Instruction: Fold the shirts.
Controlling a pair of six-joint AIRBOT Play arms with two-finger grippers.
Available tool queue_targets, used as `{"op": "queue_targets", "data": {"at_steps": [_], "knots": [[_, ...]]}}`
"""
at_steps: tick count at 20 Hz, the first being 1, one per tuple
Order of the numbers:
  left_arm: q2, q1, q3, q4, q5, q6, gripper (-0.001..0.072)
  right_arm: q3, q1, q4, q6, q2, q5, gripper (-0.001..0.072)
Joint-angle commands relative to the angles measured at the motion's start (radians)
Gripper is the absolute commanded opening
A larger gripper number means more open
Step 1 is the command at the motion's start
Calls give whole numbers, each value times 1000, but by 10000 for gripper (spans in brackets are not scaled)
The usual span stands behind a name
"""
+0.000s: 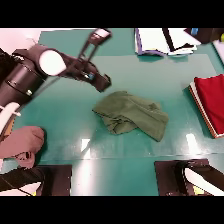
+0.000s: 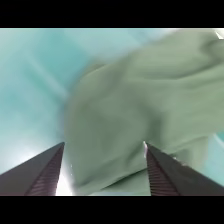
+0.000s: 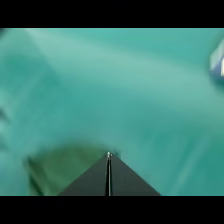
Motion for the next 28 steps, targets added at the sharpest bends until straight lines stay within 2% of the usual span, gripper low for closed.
{"op": "queue_targets", "data": {"at_steps": [1,2,3,5,6,7,10,12,14,15,16,17,18,22,28], "knots": [[-2,198,-16,-38,-78,-61,583,-209,-87,-32,0,15,121,20],[-2,242,-31,-48,-85,-60,583,-296,-135,-32,0,21,122,21],[-2,277,-50,-56,-88,-61,583,-389,-190,-32,0,19,124,68],[-5,315,-90,-85,-83,-60,583,-549,-294,-27,0,-1,136,497],[-5,320,-117,-96,-72,-60,583,-620,-332,-29,0,-21,143,528],[-6,319,-142,-97,-57,-60,583,-676,-361,-28,-1,-43,143,528],[-7,319,-214,-157,-7,-60,583,-798,-363,3,-36,-118,121,528],[-15,319,-248,-178,9,-60,583,-851,-319,74,-59,-163,69,527],[-29,319,-261,-185,0,-60,583,-857,-257,68,-59,-203,6,515],[-39,319,-262,-187,-10,-60,583,-857,-234,67,-59,-214,-19,462],[-45,319,-262,-190,-18,-60,583,-857,-212,67,-59,-220,-45,363],[-55,319,-262,-200,-24,-60,583,-857,-193,65,-62,-220,-67,231],[-66,319,-262,-215,-27,-55,583,-857,-180,65,-79,-212,-81,31],[-143,315,-264,-331,-51,-2,584,-857,-174,66,-85,-123,-137,19],[-288,181,-296,-323,-40,11,584,-857,-190,68,-85,-37,-144,19]]}}
